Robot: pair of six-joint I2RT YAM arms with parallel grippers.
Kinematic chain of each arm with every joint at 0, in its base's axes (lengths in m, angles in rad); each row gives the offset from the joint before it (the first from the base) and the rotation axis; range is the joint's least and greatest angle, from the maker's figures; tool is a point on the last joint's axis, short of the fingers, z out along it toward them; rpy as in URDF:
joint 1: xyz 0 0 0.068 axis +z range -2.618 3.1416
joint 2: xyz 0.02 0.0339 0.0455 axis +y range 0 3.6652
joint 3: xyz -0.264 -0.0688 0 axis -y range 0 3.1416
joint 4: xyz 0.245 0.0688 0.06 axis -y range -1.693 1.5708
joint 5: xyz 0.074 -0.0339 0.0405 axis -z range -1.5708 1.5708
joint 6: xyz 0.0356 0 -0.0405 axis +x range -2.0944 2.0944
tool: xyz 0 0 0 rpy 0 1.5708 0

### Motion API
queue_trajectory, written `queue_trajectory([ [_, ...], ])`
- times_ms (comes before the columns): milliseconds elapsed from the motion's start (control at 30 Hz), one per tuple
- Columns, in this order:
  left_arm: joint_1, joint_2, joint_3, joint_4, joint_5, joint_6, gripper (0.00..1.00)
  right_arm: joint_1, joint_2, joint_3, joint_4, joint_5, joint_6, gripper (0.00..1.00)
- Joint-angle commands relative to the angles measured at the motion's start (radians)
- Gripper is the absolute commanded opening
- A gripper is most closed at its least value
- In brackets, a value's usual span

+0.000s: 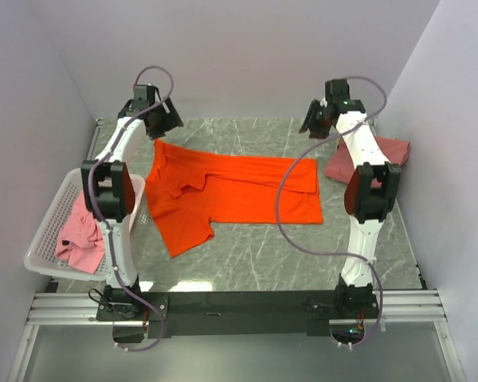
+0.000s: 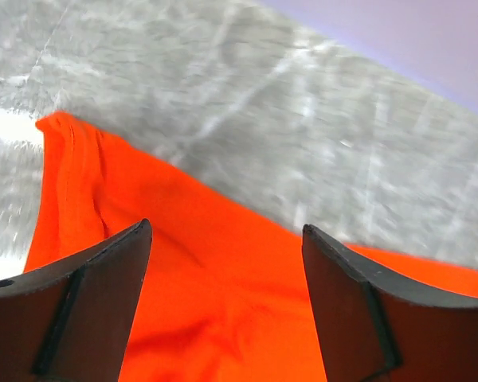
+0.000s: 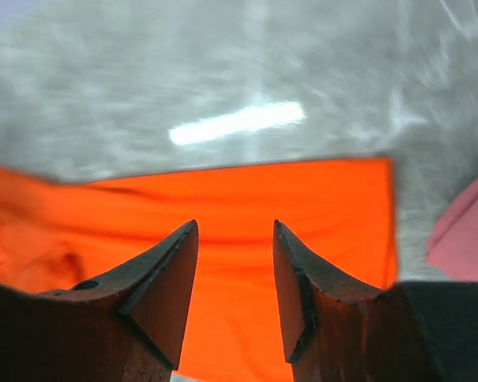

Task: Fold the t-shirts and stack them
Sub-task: Fold the tshirt

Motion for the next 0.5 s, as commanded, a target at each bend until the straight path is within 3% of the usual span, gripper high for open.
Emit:
queue_trajectory([
  [0, -0.055, -0.179, -0.106, 0.019, -0.056, 0.056, 0.81, 0.077, -0.147, -0.046, 0.057, -0.033, -0.027, 0.5],
  [133, -0.139, -0.285, -0.371, 0.031, -0.103, 0.065, 0.78, 0.187, -0.216, -0.155, 0.06, 0.02, -0.029, 0.5],
  [233, -0.187, -0.406, -0.523, 0.026, -0.172, 0.038, 0.76, 0.258, -0.278, -0.324, 0.063, 0.042, 0.002, 0.49],
  [467, -0.258, -0.679, -0.831, -0.033, -0.302, -0.059, 0.7, 0.266, -0.512, -0.722, 0.128, 0.066, 0.028, 0.49],
])
